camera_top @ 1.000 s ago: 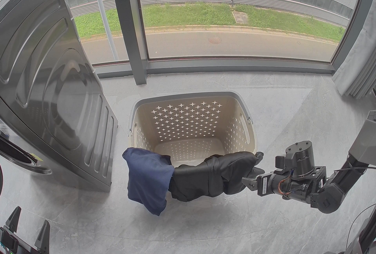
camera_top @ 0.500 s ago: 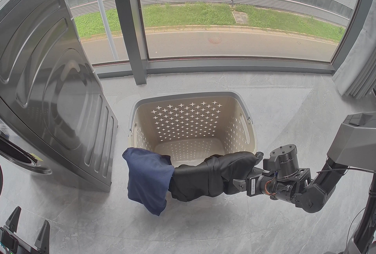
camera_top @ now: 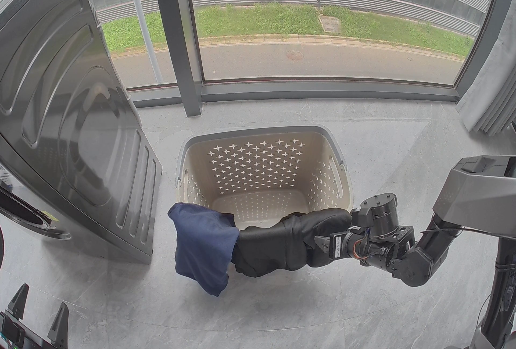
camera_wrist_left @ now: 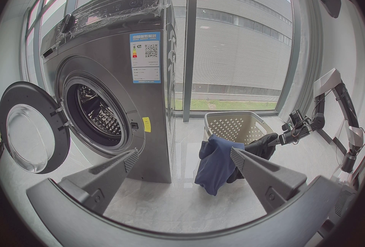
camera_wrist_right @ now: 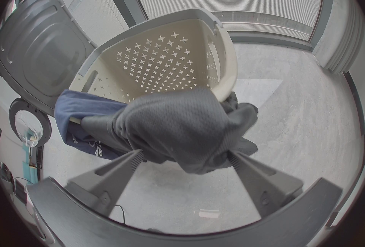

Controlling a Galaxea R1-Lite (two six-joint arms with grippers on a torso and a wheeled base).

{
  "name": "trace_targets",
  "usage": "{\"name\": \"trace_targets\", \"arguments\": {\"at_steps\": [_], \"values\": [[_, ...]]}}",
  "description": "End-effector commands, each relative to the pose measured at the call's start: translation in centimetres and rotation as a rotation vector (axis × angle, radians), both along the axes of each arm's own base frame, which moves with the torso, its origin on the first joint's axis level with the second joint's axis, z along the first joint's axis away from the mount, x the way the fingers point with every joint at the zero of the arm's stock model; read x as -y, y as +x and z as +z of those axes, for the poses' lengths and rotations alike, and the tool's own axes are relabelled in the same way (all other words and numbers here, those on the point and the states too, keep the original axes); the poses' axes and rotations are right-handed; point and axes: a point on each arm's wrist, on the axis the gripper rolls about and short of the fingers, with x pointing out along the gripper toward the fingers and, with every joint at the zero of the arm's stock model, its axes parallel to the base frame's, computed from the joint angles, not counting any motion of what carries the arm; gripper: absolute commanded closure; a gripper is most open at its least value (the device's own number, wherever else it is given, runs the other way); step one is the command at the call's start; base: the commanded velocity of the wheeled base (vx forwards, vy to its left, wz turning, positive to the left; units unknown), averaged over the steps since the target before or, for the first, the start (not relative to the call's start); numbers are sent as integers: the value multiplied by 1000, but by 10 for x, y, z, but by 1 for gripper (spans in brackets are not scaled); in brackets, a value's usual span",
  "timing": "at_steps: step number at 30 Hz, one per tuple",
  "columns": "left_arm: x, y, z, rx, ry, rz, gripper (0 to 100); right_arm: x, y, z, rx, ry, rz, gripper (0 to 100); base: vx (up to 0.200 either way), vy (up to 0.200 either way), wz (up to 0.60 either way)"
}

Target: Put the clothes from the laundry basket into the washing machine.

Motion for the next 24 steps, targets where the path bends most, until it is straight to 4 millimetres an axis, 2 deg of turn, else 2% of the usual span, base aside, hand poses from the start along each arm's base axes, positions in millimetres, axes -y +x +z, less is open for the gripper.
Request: {"name": "trace_targets", "arguments": {"at_steps": [1, 8, 13, 17, 21, 24], "values": [[0, 0, -4, -4, 0, 0, 0, -4, 2, -4, 9, 4, 9, 100, 0, 0, 0], [0, 0, -4, -4, 0, 0, 0, -7, 0, -3, 8, 9, 16, 100, 0, 0, 0], [0, 0, -4, -4, 0, 0, 0, -6, -7, 4, 30, 23, 22, 100, 0, 0, 0], [0, 0, -4, -4, 0, 0, 0, 3, -26, 26, 61, 39, 32, 100, 0, 0, 0], [0, 0, -4, -4, 0, 0, 0, 10, -49, 57, 113, 71, 55, 100, 0, 0, 0], [0, 0, -4, -4, 0, 0, 0, 13, -57, 67, 132, 83, 60, 100, 0, 0, 0]]}}
